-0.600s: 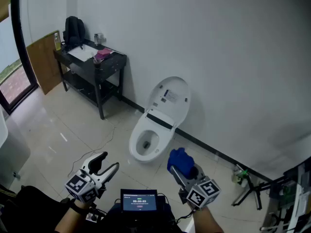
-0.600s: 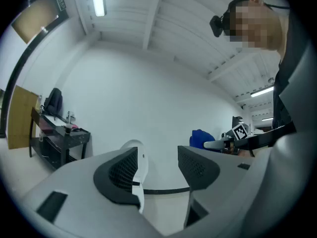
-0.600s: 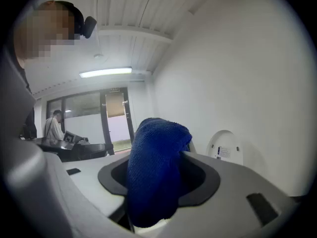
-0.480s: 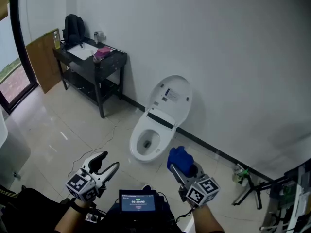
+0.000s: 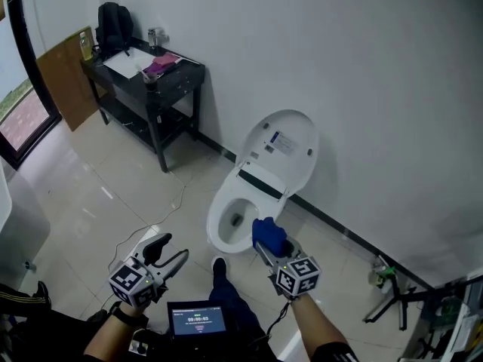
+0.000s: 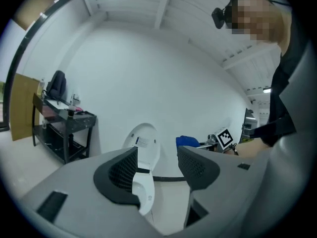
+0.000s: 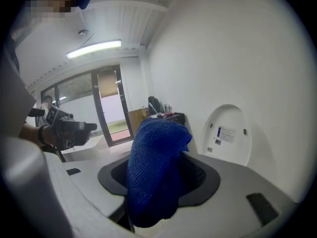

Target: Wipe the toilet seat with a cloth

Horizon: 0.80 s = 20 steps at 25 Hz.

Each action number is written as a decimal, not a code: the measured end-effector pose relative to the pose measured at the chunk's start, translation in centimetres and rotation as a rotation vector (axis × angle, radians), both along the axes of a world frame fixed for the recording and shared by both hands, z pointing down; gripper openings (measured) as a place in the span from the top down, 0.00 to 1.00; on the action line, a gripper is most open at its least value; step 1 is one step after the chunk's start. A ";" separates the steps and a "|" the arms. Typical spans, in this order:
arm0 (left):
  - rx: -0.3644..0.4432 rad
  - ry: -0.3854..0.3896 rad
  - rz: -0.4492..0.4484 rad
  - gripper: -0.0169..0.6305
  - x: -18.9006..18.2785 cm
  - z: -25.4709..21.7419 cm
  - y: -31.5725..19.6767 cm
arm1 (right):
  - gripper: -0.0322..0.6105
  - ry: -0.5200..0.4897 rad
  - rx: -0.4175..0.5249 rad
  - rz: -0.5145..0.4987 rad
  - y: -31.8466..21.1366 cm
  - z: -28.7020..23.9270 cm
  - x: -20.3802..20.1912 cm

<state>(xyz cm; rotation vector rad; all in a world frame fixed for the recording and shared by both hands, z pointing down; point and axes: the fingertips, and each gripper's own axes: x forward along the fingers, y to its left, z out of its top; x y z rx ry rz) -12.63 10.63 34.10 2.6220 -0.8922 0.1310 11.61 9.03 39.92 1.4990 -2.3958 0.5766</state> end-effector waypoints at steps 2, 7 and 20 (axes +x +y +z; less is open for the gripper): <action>-0.026 -0.032 -0.006 0.57 0.5 2.3 -3.0 | 0.57 0.017 -0.046 -0.021 -3.9 3.4 0.5; -0.082 -0.089 -0.035 0.57 1.5 7.9 -10.8 | 0.57 0.108 -0.139 -0.096 -14.6 11.8 1.4; -0.267 -0.107 -0.149 0.57 6.6 20.3 -28.6 | 0.57 0.416 -0.373 -0.305 -35.2 41.9 2.7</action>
